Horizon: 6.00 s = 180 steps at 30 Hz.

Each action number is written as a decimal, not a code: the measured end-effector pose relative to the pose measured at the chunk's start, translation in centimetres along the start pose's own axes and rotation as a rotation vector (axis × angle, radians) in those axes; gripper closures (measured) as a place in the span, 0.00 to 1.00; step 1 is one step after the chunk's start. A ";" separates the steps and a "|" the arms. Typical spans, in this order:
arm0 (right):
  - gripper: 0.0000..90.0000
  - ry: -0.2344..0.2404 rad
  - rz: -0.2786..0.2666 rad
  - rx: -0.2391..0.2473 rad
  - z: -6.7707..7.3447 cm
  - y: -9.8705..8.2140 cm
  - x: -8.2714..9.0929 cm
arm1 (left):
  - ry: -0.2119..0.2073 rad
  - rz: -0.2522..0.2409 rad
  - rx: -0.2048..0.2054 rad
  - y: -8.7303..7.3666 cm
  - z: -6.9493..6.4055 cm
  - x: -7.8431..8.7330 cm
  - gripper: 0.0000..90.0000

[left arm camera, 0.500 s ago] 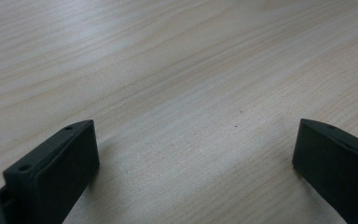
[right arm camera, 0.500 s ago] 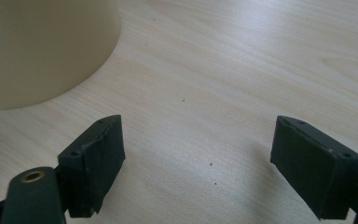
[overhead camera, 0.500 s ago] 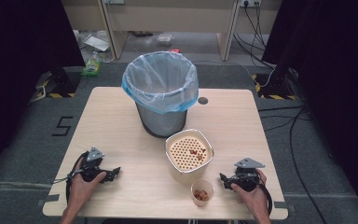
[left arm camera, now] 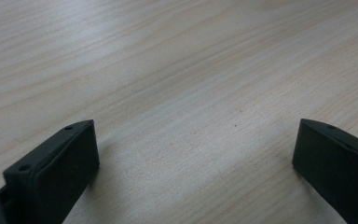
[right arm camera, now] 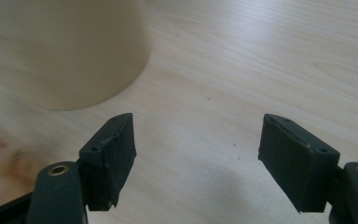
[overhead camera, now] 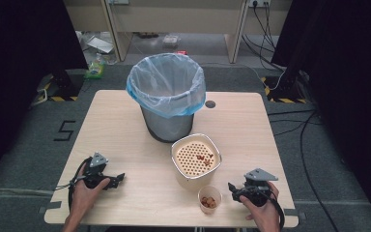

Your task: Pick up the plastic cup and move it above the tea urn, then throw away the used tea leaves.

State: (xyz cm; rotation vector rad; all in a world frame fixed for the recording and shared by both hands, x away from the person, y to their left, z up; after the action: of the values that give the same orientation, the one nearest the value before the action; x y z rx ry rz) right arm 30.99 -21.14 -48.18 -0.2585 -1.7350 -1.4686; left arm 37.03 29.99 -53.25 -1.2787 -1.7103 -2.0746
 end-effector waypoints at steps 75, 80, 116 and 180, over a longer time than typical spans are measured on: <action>0.97 0.025 -0.057 0.245 -0.2 3.0 4.2 | -0.001 -0.001 -0.001 0.0 0.0 0.0 0.00; 0.97 -0.036 -0.088 0.238 -1.9 5.0 3.6 | -0.001 0.000 -0.002 0.0 0.0 0.0 0.00; 0.97 -0.227 -0.412 0.467 0.8 16.4 0.6 | 0.000 0.001 -0.003 0.0 0.0 0.0 0.00; 0.98 -0.706 -0.708 1.361 10.4 11.4 -2.0 | 0.005 -0.002 -0.001 -0.1 -0.1 0.1 0.00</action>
State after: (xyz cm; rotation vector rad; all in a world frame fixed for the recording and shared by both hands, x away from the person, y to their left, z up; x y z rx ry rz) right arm 34.70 -7.80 -41.06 0.7031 -3.1804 -0.2290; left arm 36.87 29.96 -53.25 -1.2710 -1.7089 -2.0790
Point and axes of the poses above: each handheld gripper's, and its own axes: x roughly backward along the jaws, y roughly out of its top, z roughly to its left, the point moved 1 cm from there along -x, roughly forward along the jaws
